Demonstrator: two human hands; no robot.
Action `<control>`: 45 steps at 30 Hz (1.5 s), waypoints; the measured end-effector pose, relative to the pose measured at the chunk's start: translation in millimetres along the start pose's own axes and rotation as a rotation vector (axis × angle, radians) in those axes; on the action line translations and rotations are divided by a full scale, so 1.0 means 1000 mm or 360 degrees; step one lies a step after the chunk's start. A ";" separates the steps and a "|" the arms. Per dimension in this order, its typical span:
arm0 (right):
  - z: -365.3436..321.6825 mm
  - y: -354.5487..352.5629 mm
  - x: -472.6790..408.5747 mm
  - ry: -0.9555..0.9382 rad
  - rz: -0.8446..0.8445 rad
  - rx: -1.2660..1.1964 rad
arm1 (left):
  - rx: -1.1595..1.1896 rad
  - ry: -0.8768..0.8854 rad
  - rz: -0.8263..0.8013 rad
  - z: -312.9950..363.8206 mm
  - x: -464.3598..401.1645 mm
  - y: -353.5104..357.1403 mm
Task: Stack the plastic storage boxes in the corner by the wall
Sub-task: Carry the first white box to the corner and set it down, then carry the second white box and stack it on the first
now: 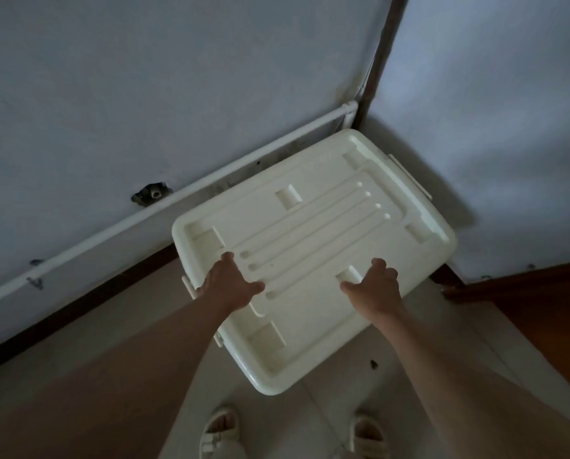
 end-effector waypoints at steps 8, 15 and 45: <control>0.023 -0.022 -0.046 -0.0320 -0.0216 0.0162 | 0.0369 -0.0236 0.0174 0.035 0.032 0.063; 0.071 -0.038 -0.046 -0.0576 -0.0305 0.0542 | 0.0591 -0.0511 0.0245 0.046 0.099 0.150; 0.330 0.055 0.230 -0.1587 -0.0737 0.1356 | 0.1560 -0.1313 0.0741 -0.093 0.485 0.450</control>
Point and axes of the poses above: each hand's wrist, its own x-axis away from the middle knuckle, its own y-axis out of the palm, z = x × y, the point moved 2 cm from there along -x, towards the middle knuckle, and after that the axes turned 2 degrees about -z, right-handed, at the moved point
